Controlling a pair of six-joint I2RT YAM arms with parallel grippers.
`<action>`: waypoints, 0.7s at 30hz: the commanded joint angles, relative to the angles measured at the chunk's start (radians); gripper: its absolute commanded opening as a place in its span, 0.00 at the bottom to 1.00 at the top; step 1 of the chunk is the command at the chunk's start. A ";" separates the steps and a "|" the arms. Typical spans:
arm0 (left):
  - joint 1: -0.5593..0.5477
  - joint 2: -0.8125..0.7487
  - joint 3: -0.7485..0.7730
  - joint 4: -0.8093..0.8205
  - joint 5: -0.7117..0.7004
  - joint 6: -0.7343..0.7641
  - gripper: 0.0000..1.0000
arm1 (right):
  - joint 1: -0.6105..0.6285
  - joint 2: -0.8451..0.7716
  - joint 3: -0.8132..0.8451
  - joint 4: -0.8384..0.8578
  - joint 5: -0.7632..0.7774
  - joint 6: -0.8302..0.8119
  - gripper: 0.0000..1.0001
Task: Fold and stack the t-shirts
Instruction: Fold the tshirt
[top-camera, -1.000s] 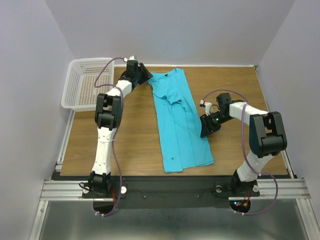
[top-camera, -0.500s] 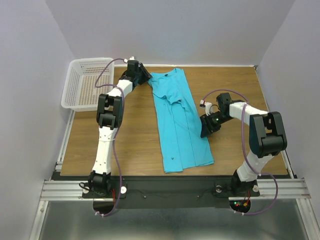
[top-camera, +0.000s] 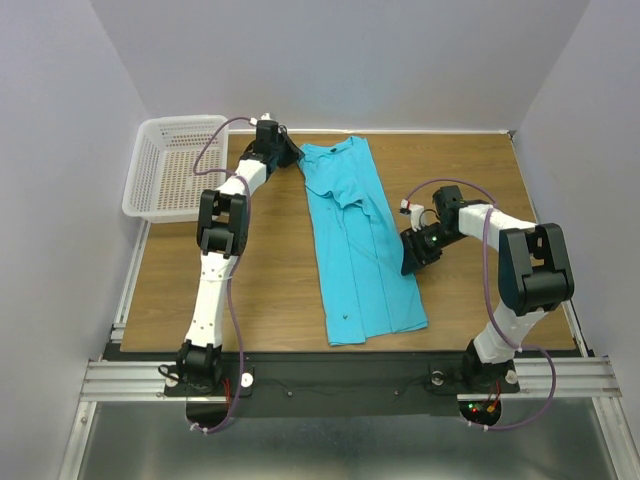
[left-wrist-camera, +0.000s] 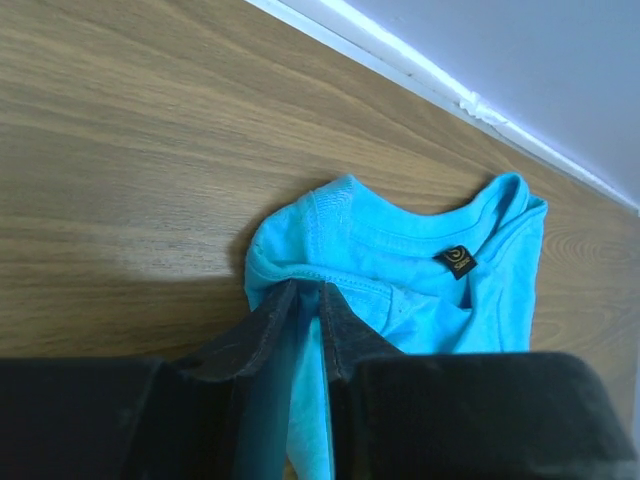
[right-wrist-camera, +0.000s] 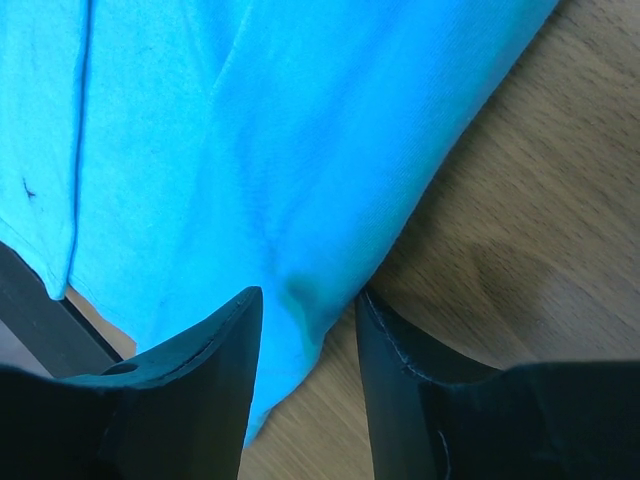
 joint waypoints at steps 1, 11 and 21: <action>0.005 0.017 0.065 0.016 0.029 -0.018 0.21 | -0.005 0.018 -0.021 0.015 0.058 -0.001 0.44; 0.019 0.039 0.095 0.019 0.017 -0.048 0.21 | -0.006 0.026 -0.027 0.014 0.112 0.004 0.18; 0.045 0.085 0.160 0.042 0.107 -0.103 0.33 | -0.005 0.038 -0.026 0.014 0.133 0.011 0.14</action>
